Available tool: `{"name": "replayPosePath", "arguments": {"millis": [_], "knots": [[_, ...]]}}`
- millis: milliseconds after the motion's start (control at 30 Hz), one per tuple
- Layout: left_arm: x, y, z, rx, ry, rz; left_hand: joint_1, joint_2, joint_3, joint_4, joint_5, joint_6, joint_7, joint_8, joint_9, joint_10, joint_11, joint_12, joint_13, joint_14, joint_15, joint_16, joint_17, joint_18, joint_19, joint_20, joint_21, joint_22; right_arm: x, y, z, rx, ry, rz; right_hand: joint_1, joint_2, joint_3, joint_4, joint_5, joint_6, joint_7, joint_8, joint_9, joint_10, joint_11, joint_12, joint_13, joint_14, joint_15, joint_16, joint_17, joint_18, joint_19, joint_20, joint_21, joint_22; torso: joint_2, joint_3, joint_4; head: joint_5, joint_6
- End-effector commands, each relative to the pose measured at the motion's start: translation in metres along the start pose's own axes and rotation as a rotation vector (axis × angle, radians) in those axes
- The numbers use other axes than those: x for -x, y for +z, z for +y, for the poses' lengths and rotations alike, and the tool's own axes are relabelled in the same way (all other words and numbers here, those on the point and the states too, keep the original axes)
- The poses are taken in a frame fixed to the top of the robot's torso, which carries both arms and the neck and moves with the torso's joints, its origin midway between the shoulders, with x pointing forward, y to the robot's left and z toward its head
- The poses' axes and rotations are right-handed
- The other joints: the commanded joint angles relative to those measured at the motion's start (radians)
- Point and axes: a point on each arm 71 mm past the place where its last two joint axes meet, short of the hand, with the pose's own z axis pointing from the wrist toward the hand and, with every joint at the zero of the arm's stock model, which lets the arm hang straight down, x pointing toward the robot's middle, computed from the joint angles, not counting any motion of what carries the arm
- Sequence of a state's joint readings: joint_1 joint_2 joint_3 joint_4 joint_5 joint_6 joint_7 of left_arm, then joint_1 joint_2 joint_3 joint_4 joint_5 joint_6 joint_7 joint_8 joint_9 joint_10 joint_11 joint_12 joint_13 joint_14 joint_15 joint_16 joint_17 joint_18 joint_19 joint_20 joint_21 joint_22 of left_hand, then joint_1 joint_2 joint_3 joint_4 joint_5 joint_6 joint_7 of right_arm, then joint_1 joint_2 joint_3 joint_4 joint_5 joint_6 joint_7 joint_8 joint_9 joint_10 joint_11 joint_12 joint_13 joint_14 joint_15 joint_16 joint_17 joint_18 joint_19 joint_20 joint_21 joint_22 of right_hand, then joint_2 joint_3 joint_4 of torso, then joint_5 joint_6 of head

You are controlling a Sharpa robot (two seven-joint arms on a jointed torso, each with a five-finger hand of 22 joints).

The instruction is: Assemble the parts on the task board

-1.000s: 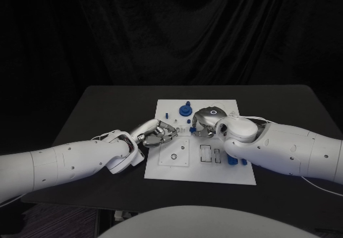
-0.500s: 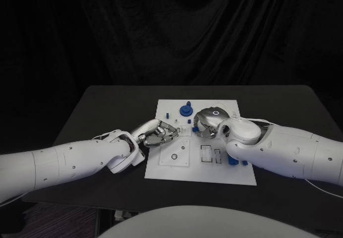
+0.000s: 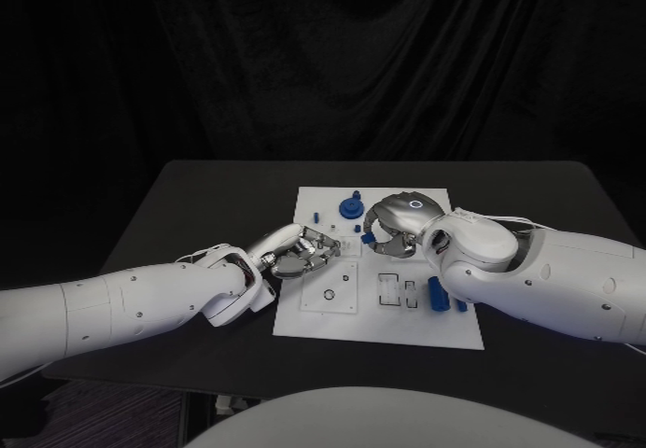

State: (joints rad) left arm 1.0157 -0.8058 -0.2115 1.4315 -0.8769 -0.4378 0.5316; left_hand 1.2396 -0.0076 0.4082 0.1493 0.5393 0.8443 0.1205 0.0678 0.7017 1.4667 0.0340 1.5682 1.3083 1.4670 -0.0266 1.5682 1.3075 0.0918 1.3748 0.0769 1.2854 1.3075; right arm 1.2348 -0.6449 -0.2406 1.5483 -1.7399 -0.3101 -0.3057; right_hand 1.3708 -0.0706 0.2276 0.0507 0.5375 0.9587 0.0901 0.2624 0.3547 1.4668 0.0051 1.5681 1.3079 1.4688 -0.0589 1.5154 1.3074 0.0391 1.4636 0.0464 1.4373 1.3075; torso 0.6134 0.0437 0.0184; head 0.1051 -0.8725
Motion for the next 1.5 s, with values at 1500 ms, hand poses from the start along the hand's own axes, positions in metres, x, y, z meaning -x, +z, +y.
{"name": "replayPosePath", "arguments": {"millis": [1500], "knots": [[-0.010,0.008,-0.006,-0.084,-0.029,0.033,0.041,-0.028,0.047,0.021,0.012,-0.127,0.009,-0.008,-0.247,0.104,-0.003,0.003,0.263,0.104,-0.001,0.003,0.263,-0.009,0.007,0.004,0.003,0.077,0.001,0.003,0.029,0.084,-0.023,0.024,-0.028,0.003,0.011,0.001,-0.090,-0.014,-0.016,0.096,0.146,0.104,-0.006,0.003,0.263,0.080,-0.008,-0.005,0.155,-0.006,0.053,-0.004,0.001,0.219,0.001,0.0025,0.0005,0.012,0.000]]}}
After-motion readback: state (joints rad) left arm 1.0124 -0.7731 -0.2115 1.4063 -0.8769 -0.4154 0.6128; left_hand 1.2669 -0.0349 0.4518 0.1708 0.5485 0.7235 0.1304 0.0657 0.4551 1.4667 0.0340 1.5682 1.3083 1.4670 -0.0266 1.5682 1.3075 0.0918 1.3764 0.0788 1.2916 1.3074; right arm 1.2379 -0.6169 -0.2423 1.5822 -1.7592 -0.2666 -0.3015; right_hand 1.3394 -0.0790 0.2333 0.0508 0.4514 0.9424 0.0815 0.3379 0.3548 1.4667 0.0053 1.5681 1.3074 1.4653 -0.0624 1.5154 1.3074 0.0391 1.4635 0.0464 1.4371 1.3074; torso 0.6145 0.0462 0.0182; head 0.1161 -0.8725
